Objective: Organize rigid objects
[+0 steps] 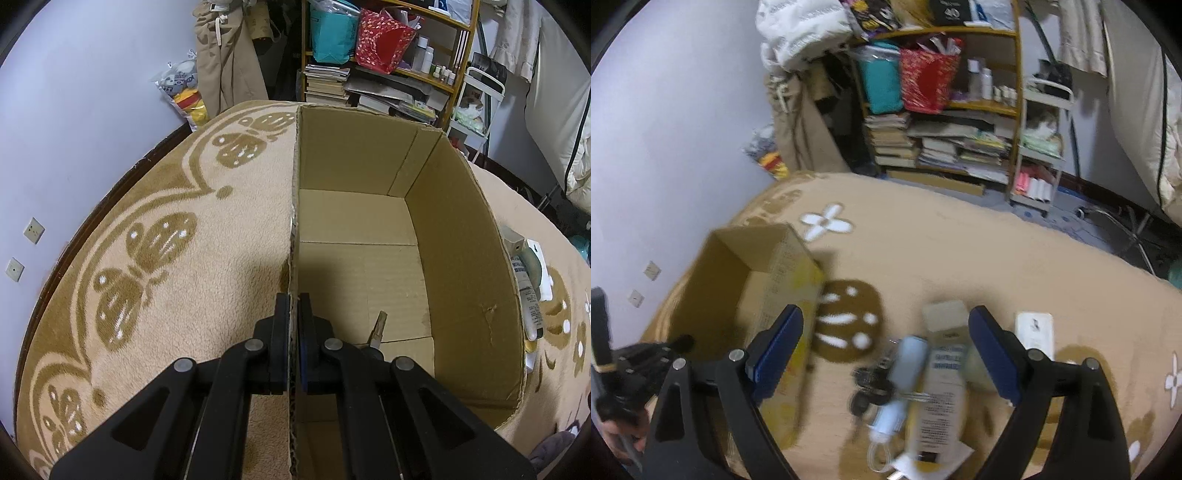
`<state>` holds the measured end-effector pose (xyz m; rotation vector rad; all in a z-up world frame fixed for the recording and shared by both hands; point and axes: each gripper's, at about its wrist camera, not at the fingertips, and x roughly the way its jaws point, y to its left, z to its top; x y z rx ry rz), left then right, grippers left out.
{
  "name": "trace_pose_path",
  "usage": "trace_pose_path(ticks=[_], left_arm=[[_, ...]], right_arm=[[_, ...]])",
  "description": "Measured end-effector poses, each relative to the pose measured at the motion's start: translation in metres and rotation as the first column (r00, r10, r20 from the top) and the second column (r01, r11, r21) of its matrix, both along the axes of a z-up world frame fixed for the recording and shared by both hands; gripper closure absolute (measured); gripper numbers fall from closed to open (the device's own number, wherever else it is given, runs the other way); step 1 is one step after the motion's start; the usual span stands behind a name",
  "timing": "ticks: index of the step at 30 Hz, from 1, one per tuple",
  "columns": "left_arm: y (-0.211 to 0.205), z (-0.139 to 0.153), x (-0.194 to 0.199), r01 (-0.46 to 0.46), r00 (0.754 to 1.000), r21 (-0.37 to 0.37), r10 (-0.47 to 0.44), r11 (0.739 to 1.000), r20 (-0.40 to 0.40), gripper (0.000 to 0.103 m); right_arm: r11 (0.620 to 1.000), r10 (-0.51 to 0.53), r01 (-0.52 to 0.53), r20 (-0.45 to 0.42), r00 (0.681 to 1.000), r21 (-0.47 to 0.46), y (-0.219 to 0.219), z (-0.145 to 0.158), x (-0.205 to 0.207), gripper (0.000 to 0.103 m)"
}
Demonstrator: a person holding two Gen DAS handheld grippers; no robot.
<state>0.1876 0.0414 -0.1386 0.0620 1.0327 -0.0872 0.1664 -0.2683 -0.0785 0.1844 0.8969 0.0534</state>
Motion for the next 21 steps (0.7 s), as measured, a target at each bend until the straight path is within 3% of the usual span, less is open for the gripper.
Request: trace_pose_path(ticks=[9, 13, 21], left_arm=[[0.001, 0.0, 0.0, -0.002, 1.0, -0.002, 0.002, 1.0, 0.0, 0.099], [0.001, 0.0, -0.001, -0.002, 1.0, -0.002, 0.002, 1.0, 0.001, 0.099], [0.002, -0.001, -0.001, -0.003, 1.0, -0.007, 0.003, 1.0, 0.0, 0.099]], right_arm=[[0.999, 0.039, -0.037, -0.054, 0.998, 0.035, 0.002, -0.038, -0.01, 0.007], [0.997, 0.077, -0.074, -0.096, 0.992, 0.037, 0.01, -0.053, -0.01, 0.026], [0.993, 0.118, -0.116, -0.133, 0.984, 0.024, 0.021, -0.072, -0.005, 0.026]])
